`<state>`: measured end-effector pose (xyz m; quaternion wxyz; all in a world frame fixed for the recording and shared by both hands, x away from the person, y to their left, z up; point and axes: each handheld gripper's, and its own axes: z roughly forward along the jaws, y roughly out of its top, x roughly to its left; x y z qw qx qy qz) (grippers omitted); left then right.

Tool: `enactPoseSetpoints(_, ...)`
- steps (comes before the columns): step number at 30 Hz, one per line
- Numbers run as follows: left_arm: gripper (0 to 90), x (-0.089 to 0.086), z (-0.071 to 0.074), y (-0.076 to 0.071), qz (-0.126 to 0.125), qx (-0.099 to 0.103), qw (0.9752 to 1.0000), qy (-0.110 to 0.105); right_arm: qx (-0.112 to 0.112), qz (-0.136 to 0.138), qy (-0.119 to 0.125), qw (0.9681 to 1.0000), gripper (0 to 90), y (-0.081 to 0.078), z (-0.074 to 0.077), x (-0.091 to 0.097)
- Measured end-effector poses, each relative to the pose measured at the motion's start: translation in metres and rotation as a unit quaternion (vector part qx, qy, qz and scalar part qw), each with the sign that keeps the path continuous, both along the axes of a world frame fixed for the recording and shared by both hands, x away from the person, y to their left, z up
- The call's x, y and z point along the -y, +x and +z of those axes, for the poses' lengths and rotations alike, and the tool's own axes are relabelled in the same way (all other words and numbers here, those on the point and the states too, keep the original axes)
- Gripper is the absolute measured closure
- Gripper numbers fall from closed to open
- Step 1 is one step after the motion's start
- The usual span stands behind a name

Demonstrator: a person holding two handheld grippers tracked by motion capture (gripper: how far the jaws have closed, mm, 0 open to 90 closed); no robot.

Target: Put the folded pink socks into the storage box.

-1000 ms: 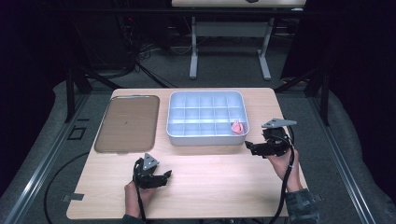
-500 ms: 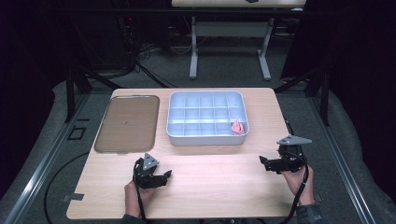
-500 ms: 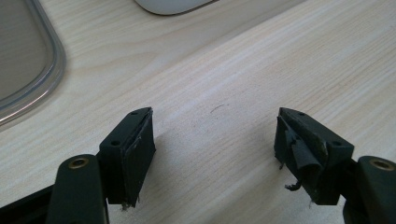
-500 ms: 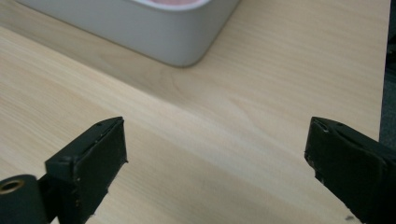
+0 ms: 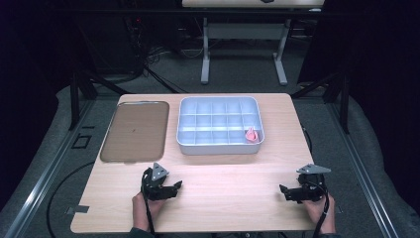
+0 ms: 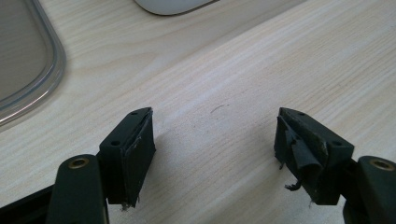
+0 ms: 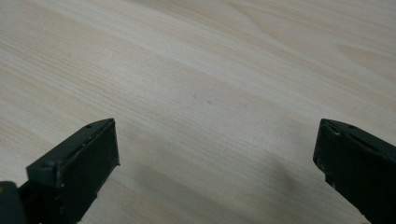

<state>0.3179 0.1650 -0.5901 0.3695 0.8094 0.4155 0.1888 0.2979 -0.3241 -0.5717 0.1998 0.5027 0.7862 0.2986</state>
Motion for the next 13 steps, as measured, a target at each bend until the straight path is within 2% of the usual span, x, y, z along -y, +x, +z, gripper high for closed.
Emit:
enactPoseSetpoints(6,28.6,0.000,0.000,0.000,0.001,0.000,1.0000,0.000,0.002,0.000,-0.006,1.0000,0.0,0.001,-0.008,-0.002)
enactPoseSetpoints(13,28.6,0.000,0.000,0.000,0.001,-0.001,1.0000,0.001,-0.003,-0.005,0.007,1.0000,0.0,0.003,-0.014,0.000)
